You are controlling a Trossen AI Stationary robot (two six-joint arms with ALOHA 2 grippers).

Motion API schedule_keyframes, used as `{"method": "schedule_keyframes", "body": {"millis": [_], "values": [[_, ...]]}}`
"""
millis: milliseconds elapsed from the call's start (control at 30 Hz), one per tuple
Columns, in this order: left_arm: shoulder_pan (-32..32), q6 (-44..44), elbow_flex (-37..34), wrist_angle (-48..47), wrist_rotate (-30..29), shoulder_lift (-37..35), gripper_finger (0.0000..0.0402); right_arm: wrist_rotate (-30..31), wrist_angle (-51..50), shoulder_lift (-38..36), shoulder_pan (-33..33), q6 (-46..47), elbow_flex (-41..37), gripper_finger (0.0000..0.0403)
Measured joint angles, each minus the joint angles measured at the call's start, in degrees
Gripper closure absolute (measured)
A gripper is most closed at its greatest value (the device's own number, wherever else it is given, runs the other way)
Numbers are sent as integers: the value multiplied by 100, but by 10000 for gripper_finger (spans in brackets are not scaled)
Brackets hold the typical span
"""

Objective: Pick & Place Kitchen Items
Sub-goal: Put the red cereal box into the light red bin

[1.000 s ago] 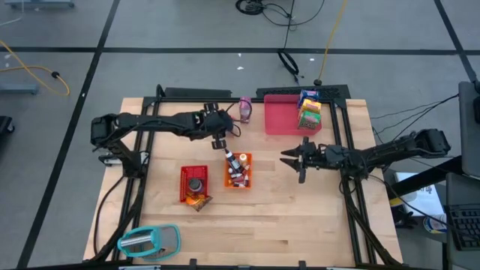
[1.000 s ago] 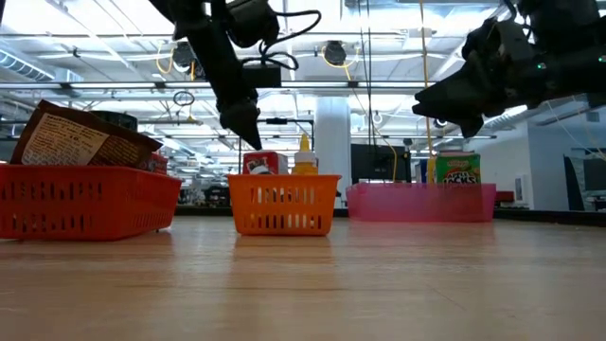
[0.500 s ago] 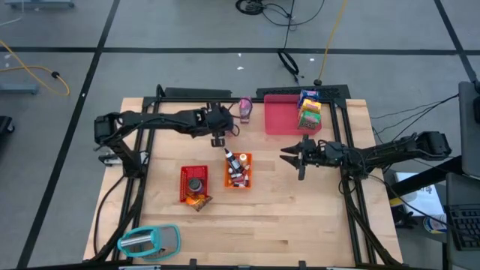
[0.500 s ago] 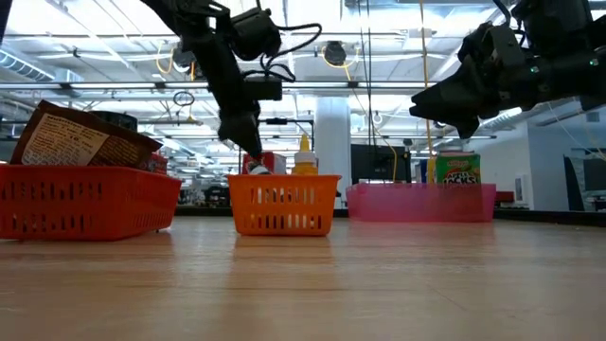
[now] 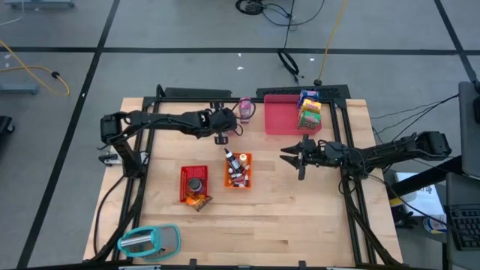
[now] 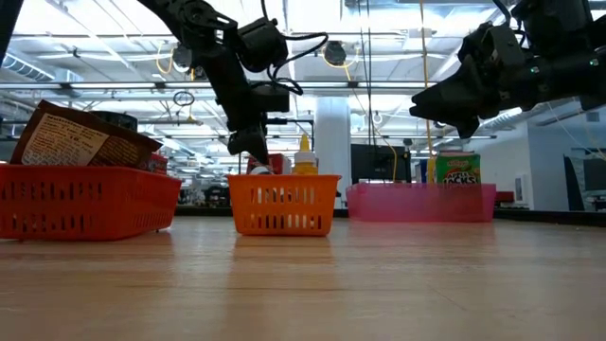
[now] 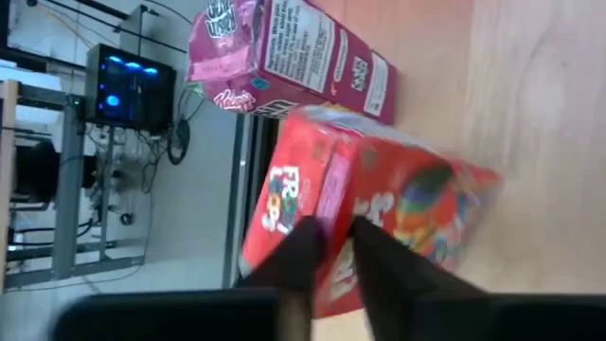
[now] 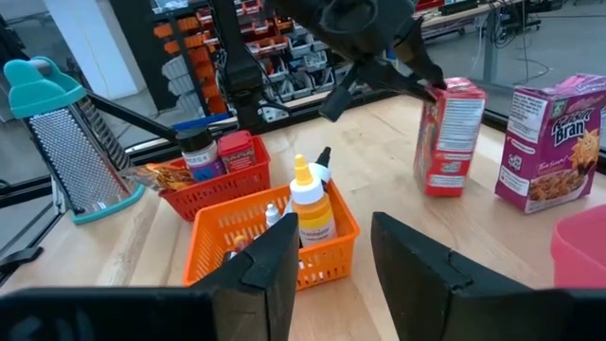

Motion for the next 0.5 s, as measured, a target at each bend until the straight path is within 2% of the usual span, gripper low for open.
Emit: {"method": "schedule_keyframes", "body": {"millis": [67, 100, 400, 500], "values": [[-9, -36, -1, -15, 10, -15, 381, 1, 2, 0, 0, -2, 0, 273], [-15, -66, -3, -17, -1, -9, 389, 1, 2, 0, 0, 2, 0, 273], [-152, -147, 26, -48, -343, -45, 400, -3, 426, 2, 0, -86, 0, 273], [-256, -29, 150, -103, -427, -58, 400, -178, 380, 2, -27, -245, 124, 273]]}}
